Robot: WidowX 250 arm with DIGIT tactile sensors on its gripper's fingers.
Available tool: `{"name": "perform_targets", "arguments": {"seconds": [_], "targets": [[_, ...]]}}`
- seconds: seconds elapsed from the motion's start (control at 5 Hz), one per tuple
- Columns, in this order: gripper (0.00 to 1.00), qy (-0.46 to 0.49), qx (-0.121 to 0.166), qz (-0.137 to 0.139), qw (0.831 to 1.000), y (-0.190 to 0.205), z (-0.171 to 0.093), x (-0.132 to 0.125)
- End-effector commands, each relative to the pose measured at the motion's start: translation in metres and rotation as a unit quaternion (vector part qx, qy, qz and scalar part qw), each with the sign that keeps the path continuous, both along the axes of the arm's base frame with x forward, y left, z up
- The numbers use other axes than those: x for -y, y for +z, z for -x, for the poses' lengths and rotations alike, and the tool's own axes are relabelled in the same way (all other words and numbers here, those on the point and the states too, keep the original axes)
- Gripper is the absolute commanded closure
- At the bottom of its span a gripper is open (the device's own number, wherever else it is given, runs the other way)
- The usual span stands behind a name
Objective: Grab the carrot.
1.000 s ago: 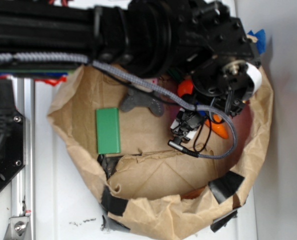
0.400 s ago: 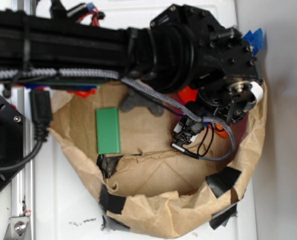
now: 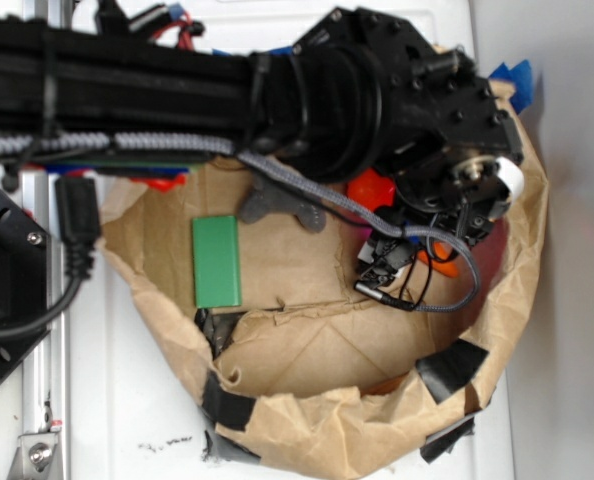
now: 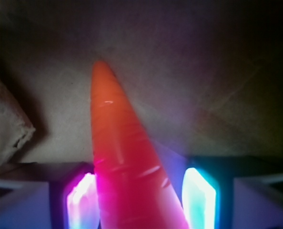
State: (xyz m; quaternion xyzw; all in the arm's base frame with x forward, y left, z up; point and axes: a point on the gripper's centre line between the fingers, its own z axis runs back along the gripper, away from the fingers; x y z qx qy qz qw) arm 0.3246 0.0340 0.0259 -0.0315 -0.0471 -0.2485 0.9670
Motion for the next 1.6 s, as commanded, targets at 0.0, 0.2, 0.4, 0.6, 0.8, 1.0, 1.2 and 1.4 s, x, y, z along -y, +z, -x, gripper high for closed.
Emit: {"name": "perform_targets", "arguments": {"seconds": [0.0,0.2,0.4,0.6,0.8,1.0,1.2,1.4], "targets": [[1.0,0.067,0.051,0.058,0.995,0.082,0.019,0.004],[1.0,0.178,0.05,0.071,0.98,0.126,0.039,0.03],[1.0,0.249,0.047,0.052,0.966,0.136,0.062,0.045],[1.0,0.3,0.004,0.057,0.952,0.14,0.072,0.039],[1.0,0.353,-0.009,0.053,0.934,0.146,0.073,0.033],[1.0,0.359,-0.004,0.043,0.932,0.143,0.069,0.031],[1.0,0.357,-0.002,0.04,0.933,0.142,0.068,0.03],[1.0,0.363,0.002,0.038,0.931,0.14,0.067,0.028]]}}
